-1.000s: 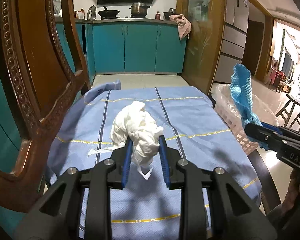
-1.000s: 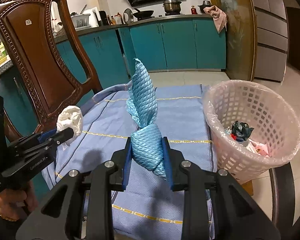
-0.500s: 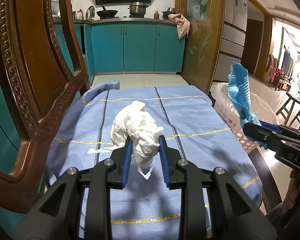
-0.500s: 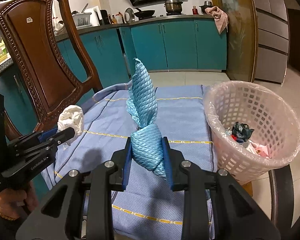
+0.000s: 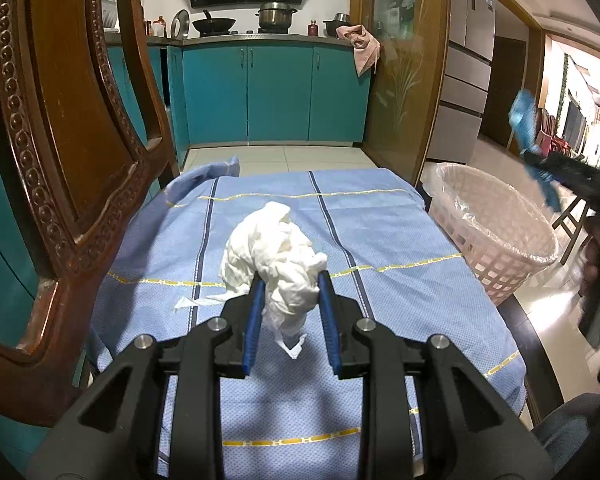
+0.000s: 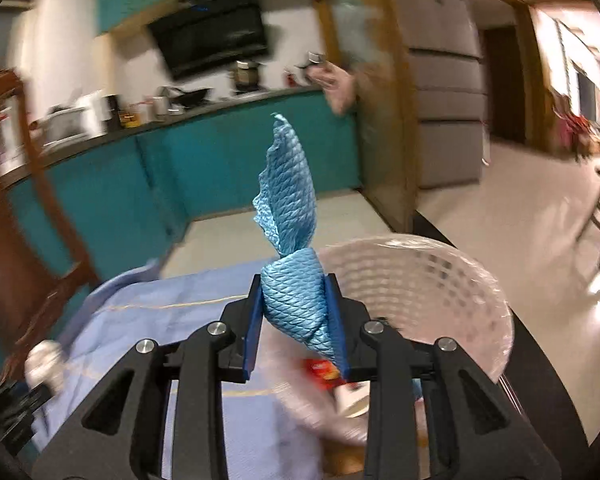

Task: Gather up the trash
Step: 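Carry the blue glove over the basket and open the right tool, then carry the white tissue over the basket and open the left tool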

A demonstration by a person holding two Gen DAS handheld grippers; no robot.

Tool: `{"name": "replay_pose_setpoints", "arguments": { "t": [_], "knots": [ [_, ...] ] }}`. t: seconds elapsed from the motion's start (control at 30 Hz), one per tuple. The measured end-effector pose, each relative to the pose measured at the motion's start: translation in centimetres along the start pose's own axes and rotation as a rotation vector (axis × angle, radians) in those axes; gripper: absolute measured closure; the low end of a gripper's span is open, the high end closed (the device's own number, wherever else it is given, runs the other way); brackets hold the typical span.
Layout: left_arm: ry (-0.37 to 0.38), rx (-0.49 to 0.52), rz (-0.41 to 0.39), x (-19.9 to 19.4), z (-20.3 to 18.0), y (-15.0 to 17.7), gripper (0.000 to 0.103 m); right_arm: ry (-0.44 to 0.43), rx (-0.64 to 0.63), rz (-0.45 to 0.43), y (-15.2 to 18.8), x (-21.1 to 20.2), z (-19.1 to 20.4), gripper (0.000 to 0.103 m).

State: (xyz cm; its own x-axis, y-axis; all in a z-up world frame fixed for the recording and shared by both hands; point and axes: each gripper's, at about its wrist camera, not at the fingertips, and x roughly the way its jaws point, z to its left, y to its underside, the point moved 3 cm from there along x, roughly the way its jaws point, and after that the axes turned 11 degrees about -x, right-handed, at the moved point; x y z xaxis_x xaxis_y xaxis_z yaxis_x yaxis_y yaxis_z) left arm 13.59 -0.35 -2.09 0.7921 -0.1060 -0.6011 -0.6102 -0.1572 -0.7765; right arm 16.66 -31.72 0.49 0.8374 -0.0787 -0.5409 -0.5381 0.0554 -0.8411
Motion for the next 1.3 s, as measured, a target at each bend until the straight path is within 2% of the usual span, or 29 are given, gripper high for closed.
{"name": "replay_pose_setpoints", "arguments": {
  "t": [0.07,0.13,0.17,0.2,0.27,0.37,0.43,0.5,0.67,0.77,0.83,0.87,0.9,0.93,0.97,1.0,1.13,1.2,1.3],
  "knots": [
    [0.003,0.006,0.003,0.1,-0.1,0.1,0.075,0.013,0.009,0.071,1.2,2.4,-1.2,0.058],
    [0.012,0.013,0.009,0.3,-0.3,0.2,0.075,-0.009,0.091,0.102,1.9,2.7,-2.4,0.056],
    [0.015,0.017,0.008,0.3,-0.5,0.3,0.075,-0.026,0.148,0.066,1.9,1.3,-3.0,0.049],
    [0.020,0.025,0.009,0.3,-0.7,0.4,0.075,-0.025,0.178,0.024,1.8,0.0,-3.3,0.034],
    [0.039,0.039,0.018,0.3,-1.2,0.7,0.075,0.001,0.270,-0.122,1.7,-3.8,-4.2,0.015],
    [0.087,0.058,0.039,0.7,-2.8,0.9,0.075,0.057,0.424,-0.275,2.4,-8.5,-6.1,0.004],
    [0.122,0.085,0.046,1.0,-4.8,0.6,0.075,0.090,0.472,-0.301,3.0,-9.5,-6.7,0.003],
    [0.156,0.117,0.047,1.3,-7.1,0.2,0.075,0.091,0.475,-0.283,3.0,-9.2,-6.9,0.003],
    [0.302,0.167,0.059,2.6,-16.1,-3.3,0.074,0.136,0.494,-0.235,3.5,-8.4,-7.7,0.003],
    [0.382,0.215,0.047,3.5,-21.9,-5.4,0.074,0.174,0.541,-0.265,4.1,-9.0,-8.6,0.003],
    [0.434,0.229,0.071,5.0,-25.5,-6.6,0.068,0.211,0.559,-0.305,4.4,-9.8,-9.1,0.003],
    [0.433,0.234,0.087,6.1,-26.8,-6.7,0.047,0.217,0.562,-0.313,4.5,-10.1,-9.3,0.003],
    [0.415,0.237,0.095,6.9,-27.5,-6.7,0.013,0.220,0.568,-0.319,4.7,-10.3,-9.5,0.003],
    [0.372,0.238,0.086,7.7,-28.0,-6.6,0.006,0.221,0.571,-0.320,4.7,-10.4,-9.7,0.003],
    [0.312,0.240,0.057,8.4,-28.0,-6.5,0.005,0.217,0.569,-0.313,4.7,-10.3,-9.8,0.003],
    [0.284,0.242,0.053,8.6,-27.7,-6.3,0.005,0.210,0.565,-0.303,4.6,-10.1,-9.9,0.003],
    [0.245,0.218,0.058,8.0,-24.0,-4.7,0.004,0.165,0.524,-0.259,4.3,-9.1,-9.0,0.003],
    [0.173,0.214,0.050,6.8,-20.8,-3.9,0.003,0.137,0.485,-0.224,3.8,-8.4,-7.7,0.003],
    [0.083,0.184,0.021,4.1,-15.1,-2.9,0.003,0.074,0.347,-0.134,3.2,-6.5,-4.2,0.003]
  ]
}}
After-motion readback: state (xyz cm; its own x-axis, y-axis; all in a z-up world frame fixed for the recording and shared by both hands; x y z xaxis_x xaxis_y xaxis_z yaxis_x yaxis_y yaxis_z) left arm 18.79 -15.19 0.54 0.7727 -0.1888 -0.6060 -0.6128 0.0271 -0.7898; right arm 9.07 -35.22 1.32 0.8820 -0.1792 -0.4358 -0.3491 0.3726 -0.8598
